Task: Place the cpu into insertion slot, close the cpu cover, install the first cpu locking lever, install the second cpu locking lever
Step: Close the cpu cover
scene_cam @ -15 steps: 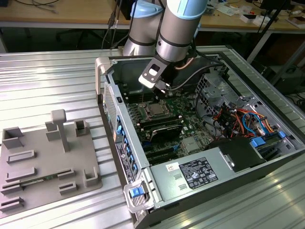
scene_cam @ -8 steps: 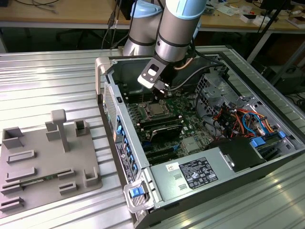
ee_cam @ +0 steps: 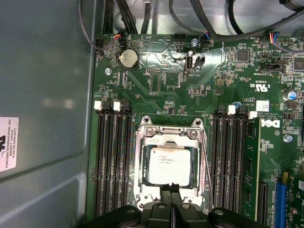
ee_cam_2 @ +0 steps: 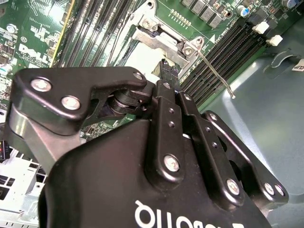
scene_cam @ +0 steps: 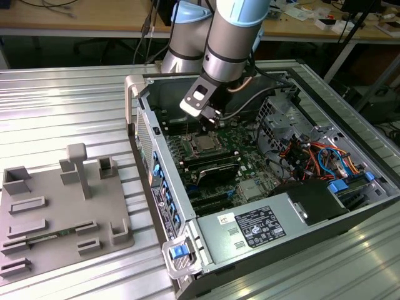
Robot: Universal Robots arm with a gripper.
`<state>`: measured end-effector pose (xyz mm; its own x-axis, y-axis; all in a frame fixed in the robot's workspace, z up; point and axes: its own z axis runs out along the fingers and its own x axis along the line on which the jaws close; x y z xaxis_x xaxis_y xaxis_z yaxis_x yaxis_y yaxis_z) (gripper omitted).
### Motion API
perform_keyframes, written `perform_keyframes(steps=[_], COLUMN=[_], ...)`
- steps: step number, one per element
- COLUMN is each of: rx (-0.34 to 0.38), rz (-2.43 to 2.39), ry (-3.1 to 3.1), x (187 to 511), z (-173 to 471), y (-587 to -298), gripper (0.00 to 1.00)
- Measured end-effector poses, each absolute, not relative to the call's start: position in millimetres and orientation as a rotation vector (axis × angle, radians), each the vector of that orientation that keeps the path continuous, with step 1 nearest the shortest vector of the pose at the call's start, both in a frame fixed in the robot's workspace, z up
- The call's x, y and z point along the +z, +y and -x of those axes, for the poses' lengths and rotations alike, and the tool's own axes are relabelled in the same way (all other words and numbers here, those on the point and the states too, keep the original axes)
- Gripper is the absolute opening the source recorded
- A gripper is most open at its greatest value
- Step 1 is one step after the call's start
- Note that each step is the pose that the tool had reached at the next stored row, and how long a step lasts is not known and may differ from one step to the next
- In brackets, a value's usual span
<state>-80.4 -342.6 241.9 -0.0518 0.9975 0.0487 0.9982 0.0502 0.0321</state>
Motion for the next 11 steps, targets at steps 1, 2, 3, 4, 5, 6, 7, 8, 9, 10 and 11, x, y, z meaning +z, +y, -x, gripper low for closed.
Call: perform_keyframes(steps=[1, 2, 3, 4, 5, 6, 7, 8, 9, 10, 11], rx=[-0.089, -0.089, -0.089, -0.089, -0.089, -0.088, -0.088, -0.087, -0.087, -0.086, -0.086], rz=[2.154, 2.154, 2.154, 2.154, 2.154, 2.153, 2.152, 2.149, 2.147, 2.146, 2.144], ry=[-2.267, -2.267, -2.267, -2.267, -2.267, -2.267, -2.268, -2.270, -2.271, -2.272, -2.273], x=[240.6, 239.7, 239.0, 238.0, 237.1, 235.9, 235.0, 232.8, 230.9, 229.4, 227.0], z=[80.7, 81.0, 81.3, 81.9, 82.2, 82.6, 83.0, 83.6, 84.1, 84.5, 85.0], y=[-342.6, -342.6, -342.6, -342.6, -342.6, -342.6, -342.6, -342.6, -342.6, -342.6, -342.6], gripper=[0.11, 0.11, 0.11, 0.11, 0.11, 0.11, 0.11, 0.11, 0.11, 0.11, 0.11])
